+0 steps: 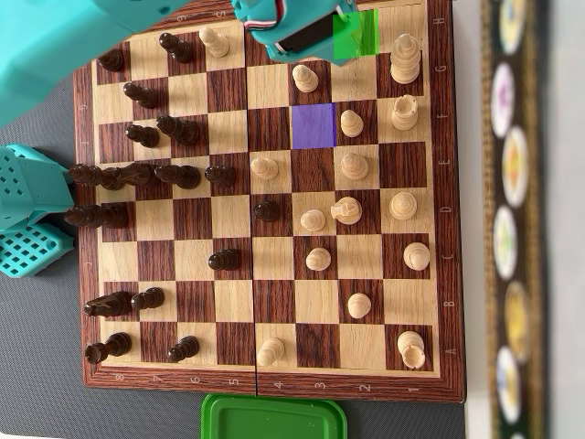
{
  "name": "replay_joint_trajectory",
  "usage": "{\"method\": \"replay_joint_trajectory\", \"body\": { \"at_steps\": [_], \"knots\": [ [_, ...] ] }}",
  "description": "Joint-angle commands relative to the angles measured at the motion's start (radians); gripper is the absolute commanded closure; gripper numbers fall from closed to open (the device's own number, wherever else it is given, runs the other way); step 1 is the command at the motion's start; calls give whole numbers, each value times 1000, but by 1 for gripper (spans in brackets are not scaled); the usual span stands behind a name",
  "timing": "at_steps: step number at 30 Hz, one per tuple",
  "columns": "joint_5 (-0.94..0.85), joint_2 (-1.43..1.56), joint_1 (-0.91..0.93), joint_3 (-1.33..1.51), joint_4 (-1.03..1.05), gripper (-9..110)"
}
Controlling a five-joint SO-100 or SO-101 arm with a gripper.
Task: Play chess
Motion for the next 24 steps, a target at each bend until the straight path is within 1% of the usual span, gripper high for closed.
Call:
{"method": "replay_joint_trajectory", "body": {
  "at_steps": [1,24],
  "knots": [
    [-5,11,2,-31,-8,86],
    [-5,81,-28,-18,2,86]
  ]
}}
